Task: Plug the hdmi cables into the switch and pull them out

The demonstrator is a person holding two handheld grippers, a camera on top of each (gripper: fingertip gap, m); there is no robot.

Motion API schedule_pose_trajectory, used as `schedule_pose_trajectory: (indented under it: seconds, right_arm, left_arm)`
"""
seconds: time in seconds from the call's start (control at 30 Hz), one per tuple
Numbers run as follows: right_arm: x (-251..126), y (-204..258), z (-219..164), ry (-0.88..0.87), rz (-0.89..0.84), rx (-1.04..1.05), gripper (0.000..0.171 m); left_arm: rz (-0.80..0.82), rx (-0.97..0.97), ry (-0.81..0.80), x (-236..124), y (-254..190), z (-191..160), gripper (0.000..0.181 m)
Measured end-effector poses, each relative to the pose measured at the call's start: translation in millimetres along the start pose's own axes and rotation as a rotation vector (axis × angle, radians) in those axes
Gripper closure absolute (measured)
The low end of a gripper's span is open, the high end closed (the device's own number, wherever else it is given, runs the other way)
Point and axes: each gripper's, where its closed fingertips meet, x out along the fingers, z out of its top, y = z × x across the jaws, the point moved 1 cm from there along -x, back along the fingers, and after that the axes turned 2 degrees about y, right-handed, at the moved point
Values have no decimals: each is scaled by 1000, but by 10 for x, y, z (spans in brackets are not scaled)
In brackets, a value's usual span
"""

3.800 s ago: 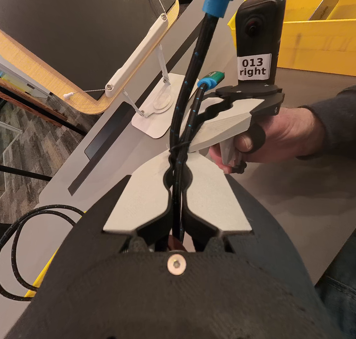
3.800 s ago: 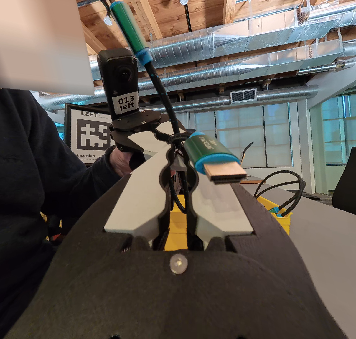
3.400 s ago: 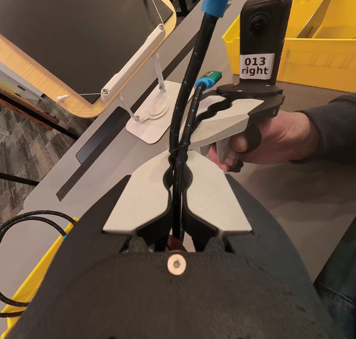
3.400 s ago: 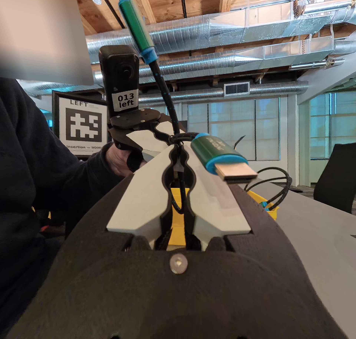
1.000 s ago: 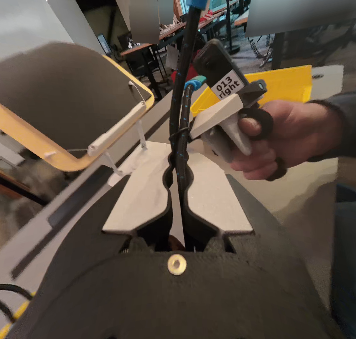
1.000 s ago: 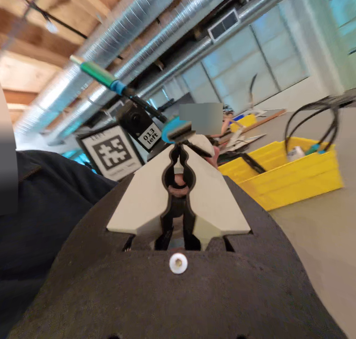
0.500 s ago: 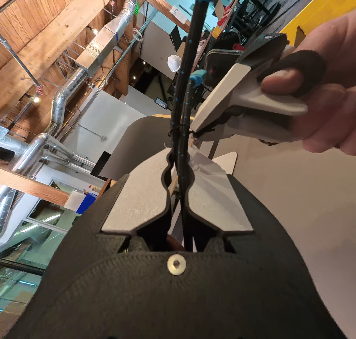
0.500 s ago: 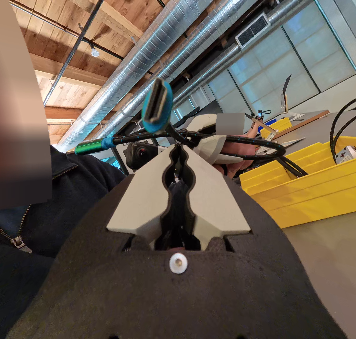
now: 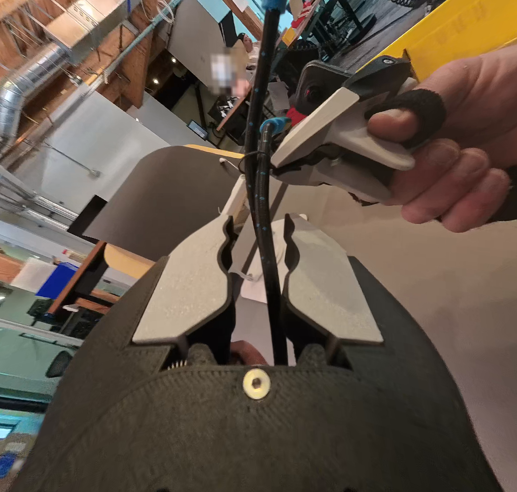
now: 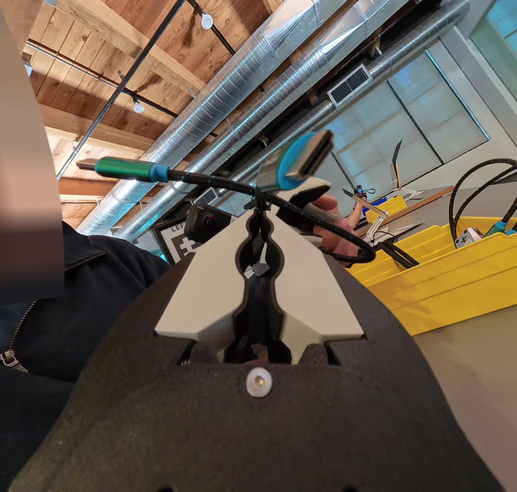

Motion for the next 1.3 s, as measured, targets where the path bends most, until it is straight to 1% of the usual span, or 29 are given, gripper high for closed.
schedule_pose_trajectory:
  seconds: [0.1,0.2,0.33,0.37,0.43,0.53,0.63,0.73,0.97,1.17,1.27,1.3]
  right_arm:
    - [-26,-4,24,-9,-3,-8,171]
    - [-39,0,35,-13,-3,-16,171]
    - [-31,1,14,5,-10,-42,171]
    - [-21,-3,-1,16,-14,-51,171]
    - [5,3,-31,43,-17,-75,171]
    - [57,53,-86,101,-16,-129,171]
    - [136,121,-182,163,5,-156,171]
    - [207,133,-305,232,2,-179,171]
    - [201,106,-404,331,-26,-223,171]
    - [179,66,-407,373,-63,-250,171]
    - [153,52,-428,398,-70,-260,171]
    - [150,53,-445,409,-67,-263,171]
  left_arm:
    - [-60,-60,3,-29,-60,-16,140]
    - [-149,-222,8,-94,-91,-49,128]
    - [-234,-367,12,-200,-80,-97,118]
    - [-254,-385,16,-210,-89,-107,116]
    - [-310,-388,78,-204,-156,-191,113]
    - [-319,-327,174,-147,-196,-352,111]
    - [-272,-205,238,-43,-175,-459,110]
    - [-214,-119,257,75,-94,-471,112]
    - [-96,60,286,269,145,-391,112]
    - [-35,143,236,439,252,-246,110]
    - [3,254,183,485,292,-136,111]
    - [26,315,141,480,312,-65,112]
